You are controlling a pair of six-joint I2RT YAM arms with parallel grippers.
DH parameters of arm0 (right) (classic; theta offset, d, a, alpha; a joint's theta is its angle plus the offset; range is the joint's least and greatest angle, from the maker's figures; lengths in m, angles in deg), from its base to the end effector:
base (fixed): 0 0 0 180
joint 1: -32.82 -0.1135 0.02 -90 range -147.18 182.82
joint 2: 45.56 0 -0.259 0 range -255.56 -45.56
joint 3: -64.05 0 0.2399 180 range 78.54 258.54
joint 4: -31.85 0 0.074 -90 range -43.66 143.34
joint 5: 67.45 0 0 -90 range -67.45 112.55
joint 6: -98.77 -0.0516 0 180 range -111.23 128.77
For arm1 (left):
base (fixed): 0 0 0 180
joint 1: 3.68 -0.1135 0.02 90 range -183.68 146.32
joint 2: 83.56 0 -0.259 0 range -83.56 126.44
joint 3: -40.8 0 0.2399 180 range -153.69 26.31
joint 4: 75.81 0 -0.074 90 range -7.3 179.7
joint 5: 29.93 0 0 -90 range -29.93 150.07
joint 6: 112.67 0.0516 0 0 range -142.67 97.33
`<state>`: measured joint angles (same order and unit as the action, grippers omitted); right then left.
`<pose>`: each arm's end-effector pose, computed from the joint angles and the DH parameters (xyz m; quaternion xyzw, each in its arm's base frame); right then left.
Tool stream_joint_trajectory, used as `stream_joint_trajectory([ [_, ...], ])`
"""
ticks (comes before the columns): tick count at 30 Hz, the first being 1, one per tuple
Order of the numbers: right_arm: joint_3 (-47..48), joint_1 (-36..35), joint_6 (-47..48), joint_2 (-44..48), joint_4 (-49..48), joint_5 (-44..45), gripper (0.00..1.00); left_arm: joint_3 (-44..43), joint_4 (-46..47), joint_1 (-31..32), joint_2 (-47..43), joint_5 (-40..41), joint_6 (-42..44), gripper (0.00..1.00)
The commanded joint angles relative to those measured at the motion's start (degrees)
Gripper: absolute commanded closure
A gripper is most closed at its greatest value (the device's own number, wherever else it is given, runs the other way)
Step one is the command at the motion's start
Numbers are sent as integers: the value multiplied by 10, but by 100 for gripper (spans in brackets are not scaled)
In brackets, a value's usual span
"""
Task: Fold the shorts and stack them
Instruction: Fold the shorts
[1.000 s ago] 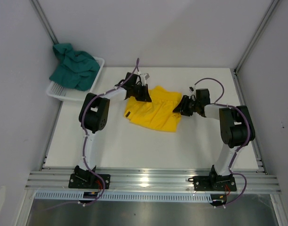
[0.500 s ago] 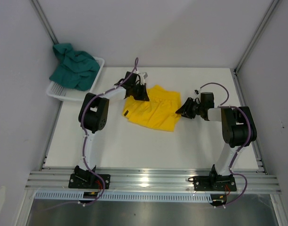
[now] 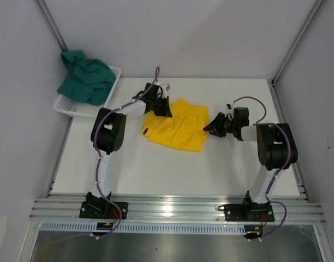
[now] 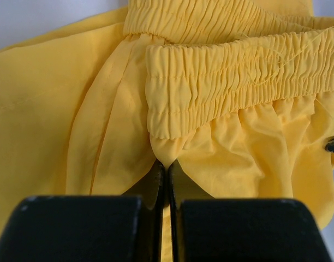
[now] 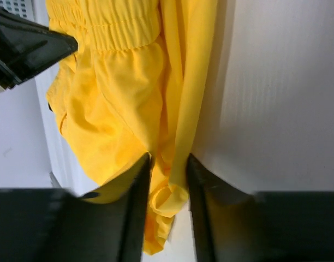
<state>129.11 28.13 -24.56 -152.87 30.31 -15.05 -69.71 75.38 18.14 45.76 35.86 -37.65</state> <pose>0.3579 0.0610 0.1245 0.0826 0.8669 0.4055 0.2778 0.4496 -0.2028 0.1471 0.1300 0.9055 -0.2971 0.2736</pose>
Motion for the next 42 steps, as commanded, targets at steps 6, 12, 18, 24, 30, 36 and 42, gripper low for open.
stream_joint_trajectory([
  [6, -23, 19, -17, 6, -50, -5, 62, -17, -7, -7, -46, 18, -2, 100],
  [12, -25, 24, -25, -7, -50, -13, 68, -20, -5, -7, -44, 14, -2, 100],
  [18, -21, 23, -31, -18, -58, -19, 69, -21, -5, -6, -45, 11, -2, 100],
  [24, 5, 6, -12, -28, -25, -6, 68, -21, -5, -7, -44, 9, -2, 100],
  [30, 13, 4, -12, -39, -15, -5, 100, -25, -13, -7, -44, 22, -3, 100],
  [36, 7, 8, -10, -33, -7, 12, 100, -38, -64, -15, -61, 93, -13, 100],
  [42, 8, 8, -8, -33, -3, 13, 100, -40, -88, -23, -83, 146, -20, 100],
])
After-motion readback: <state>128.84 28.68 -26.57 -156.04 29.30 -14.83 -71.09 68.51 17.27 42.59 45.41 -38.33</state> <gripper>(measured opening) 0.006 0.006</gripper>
